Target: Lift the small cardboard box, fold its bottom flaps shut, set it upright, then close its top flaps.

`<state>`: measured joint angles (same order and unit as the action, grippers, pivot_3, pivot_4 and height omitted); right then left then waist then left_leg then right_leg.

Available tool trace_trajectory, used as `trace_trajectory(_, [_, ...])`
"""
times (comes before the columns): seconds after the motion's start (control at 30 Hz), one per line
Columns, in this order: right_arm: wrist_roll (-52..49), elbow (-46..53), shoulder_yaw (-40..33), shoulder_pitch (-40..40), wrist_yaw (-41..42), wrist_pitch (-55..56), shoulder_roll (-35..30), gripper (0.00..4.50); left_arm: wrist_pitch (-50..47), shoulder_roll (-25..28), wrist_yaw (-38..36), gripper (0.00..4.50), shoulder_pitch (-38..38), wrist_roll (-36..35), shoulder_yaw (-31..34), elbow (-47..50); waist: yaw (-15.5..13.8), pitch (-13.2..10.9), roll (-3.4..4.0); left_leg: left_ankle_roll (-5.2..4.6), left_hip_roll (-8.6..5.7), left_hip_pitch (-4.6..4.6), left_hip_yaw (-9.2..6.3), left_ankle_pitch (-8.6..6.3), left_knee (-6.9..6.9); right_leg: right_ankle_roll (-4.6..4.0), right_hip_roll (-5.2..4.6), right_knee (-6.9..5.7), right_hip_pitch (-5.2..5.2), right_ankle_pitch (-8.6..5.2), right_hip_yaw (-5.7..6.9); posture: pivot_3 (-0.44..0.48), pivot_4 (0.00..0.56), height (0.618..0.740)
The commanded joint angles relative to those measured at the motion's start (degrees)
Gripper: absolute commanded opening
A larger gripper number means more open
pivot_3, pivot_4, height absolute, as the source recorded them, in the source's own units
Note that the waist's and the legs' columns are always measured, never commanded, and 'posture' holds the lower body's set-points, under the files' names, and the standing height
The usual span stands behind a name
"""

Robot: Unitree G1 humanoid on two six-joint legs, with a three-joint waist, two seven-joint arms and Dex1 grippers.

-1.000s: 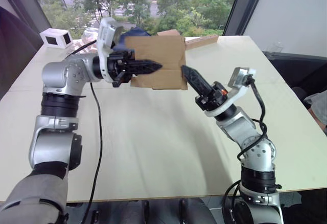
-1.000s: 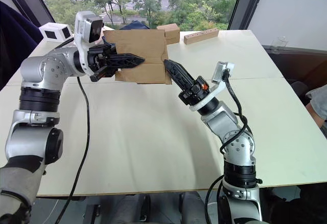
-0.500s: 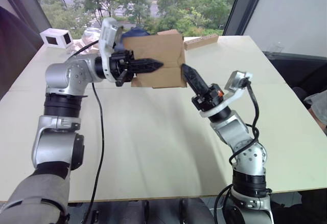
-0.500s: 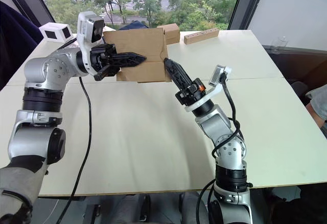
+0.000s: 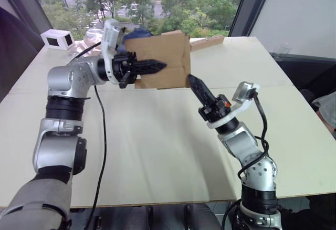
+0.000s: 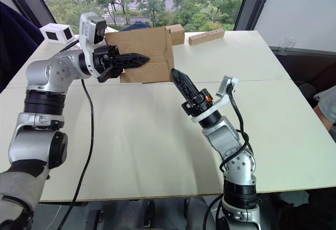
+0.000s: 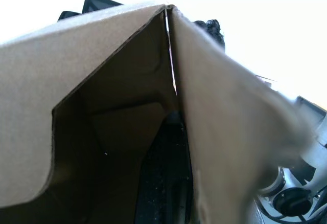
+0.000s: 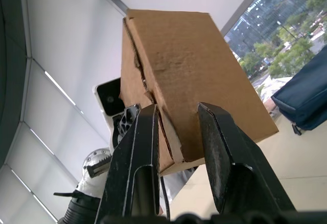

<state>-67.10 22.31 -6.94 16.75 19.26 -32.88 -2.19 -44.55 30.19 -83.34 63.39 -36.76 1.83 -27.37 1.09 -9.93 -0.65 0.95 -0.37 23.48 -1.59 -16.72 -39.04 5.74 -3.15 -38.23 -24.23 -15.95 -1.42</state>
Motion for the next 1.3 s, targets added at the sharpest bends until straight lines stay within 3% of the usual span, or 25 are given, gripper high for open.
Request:
trace_trajectory(0.03, [0.1,1.9,1.8,1.3,-0.2,0.8,1.1,1.20,0.2,0.0,-0.3,0.00,1.5,-0.5,1.0,1.0,0.0,0.0,0.00,0.00,0.00,0.00,0.00,0.00,0.00,0.00,0.00,0.00,0.00,0.00,0.00,0.000,0.150,0.740])
trace_trajectory(0.3, [-0.1,0.6,2.3,4.1,-1.6,1.8,4.0,1.20,0.1,-0.4,0.0,0.00,1.2,-0.5,1.0,1.4,0.0,0.0,0.00,0.00,0.01,0.00,-0.01,0.00,0.00,0.00,0.01,0.00,0.00,0.00,0.00,0.000,0.150,0.740])
trace_trajectory(0.57, [1.0,2.0,4.0,3.2,-1.2,0.8,3.0,1.20,0.4,-0.5,0.1,0.00,1.2,-0.3,1.0,0.9,0.0,0.0,0.00,0.00,0.00,0.00,-0.01,0.00,0.00,0.00,0.01,0.00,0.00,0.00,0.00,0.000,0.150,0.740])
trace_trajectory(1.03, [-7.7,6.4,-6.3,-0.4,-0.4,-3.2,-14.2,1.20,-0.8,0.6,1.3,0.00,-1.0,-0.7,1.3,4.0,-0.1,0.0,0.00,-0.01,0.01,0.00,-0.01,0.00,0.00,0.00,0.01,0.01,0.01,0.00,0.00,0.000,0.150,0.740])
trace_trajectory(1.07, [-8.0,6.3,-6.7,-0.4,-0.3,-3.3,-15.0,0.69,-0.9,0.6,1.3,0.00,-1.0,-0.8,1.3,4.1,-0.1,0.0,0.00,-0.01,0.01,0.00,-0.01,0.00,0.01,0.00,0.01,0.01,0.01,0.00,0.00,0.000,0.150,0.740])
trace_trajectory(1.1, [-8.1,6.3,-6.7,-0.5,-0.2,-3.4,-15.6,0.57,-1.0,0.7,1.3,0.00,-1.1,-0.9,1.3,4.3,-0.1,0.0,0.00,-0.01,0.01,0.00,-0.01,0.00,0.00,0.00,0.01,0.01,0.01,0.00,0.00,0.000,0.150,0.740])
trace_trajectory(1.13, [-8.2,6.2,-6.7,-0.5,-0.1,-3.5,-16.1,0.15,-1.1,0.7,1.2,0.00,-1.2,-0.9,1.3,4.4,-0.1,0.0,0.00,-0.01,0.01,0.00,-0.01,-0.01,0.00,0.00,0.01,0.01,0.01,0.00,0.00,0.000,0.150,0.740])
trace_trajectory(1.3, [-4.2,4.4,-5.6,1.8,0.0,-2.1,-17.0,0.07,-2.0,0.5,1.5,0.00,-1.7,-1.4,1.1,6.0,-0.1,0.0,0.00,-0.01,0.02,0.00,0.00,-0.01,0.00,0.00,0.02,0.02,0.01,0.00,-0.01,0.000,0.150,0.740])
